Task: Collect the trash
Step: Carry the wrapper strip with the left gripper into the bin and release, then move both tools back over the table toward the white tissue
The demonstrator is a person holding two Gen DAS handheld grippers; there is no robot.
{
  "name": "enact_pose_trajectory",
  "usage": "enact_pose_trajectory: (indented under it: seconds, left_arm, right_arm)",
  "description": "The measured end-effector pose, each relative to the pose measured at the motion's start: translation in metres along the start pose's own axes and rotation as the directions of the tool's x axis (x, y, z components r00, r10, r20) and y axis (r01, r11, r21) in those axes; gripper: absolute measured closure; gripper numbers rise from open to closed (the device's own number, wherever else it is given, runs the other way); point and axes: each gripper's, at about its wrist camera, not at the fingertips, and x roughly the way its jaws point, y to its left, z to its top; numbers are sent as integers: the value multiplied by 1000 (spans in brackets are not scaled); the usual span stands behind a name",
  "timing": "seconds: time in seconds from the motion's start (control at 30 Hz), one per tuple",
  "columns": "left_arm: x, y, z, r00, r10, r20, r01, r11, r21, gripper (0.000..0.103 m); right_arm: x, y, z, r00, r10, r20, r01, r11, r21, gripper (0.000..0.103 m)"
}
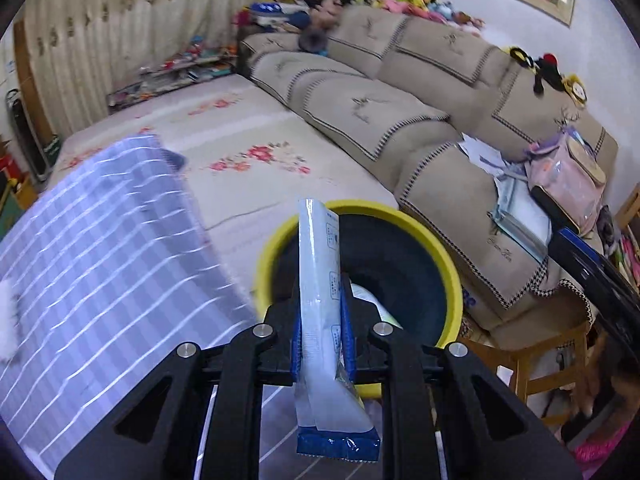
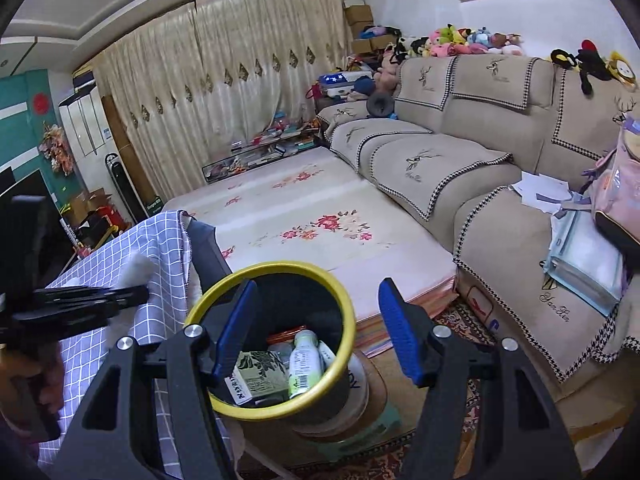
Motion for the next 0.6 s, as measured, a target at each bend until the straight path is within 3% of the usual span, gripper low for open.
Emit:
enact_pose_trajectory:
  seconds: [0.27, 0.3, 0.33, 0.4, 0.43, 0.6]
  left_arm:
    - [72, -19, 30, 998, 6, -57, -6, 1000, -10, 86]
    - [77, -18, 32, 998, 11, -61, -12, 1000, -8, 78]
    - [81, -17, 33, 998, 8, -68, -9, 1000, -11, 62]
    - [81, -15, 34, 998, -1, -65, -2, 999, -39, 41]
    - [77, -11, 33, 998, -2, -58, 0, 999, -39, 34]
    - [56, -3, 20, 999, -5, -43, 4, 1000, -30, 31]
  right_arm:
    - [-2, -14, -1, 1000, -20, 2, 20, 1000, 19, 43]
    - [-3, -14, -1, 1000, -22, 2, 22, 1000, 22, 43]
    - [-3, -15, -1, 1000, -23, -1, 23, 999, 24, 43]
    - [-3, -16, -2, 1000, -24, -3, 24, 999, 24, 43]
    - [-3, -16, -2, 1000, -25, -4, 25, 999, 23, 43]
    - [-4, -11, -3, 1000, -7, -3, 7, 1000, 19, 43]
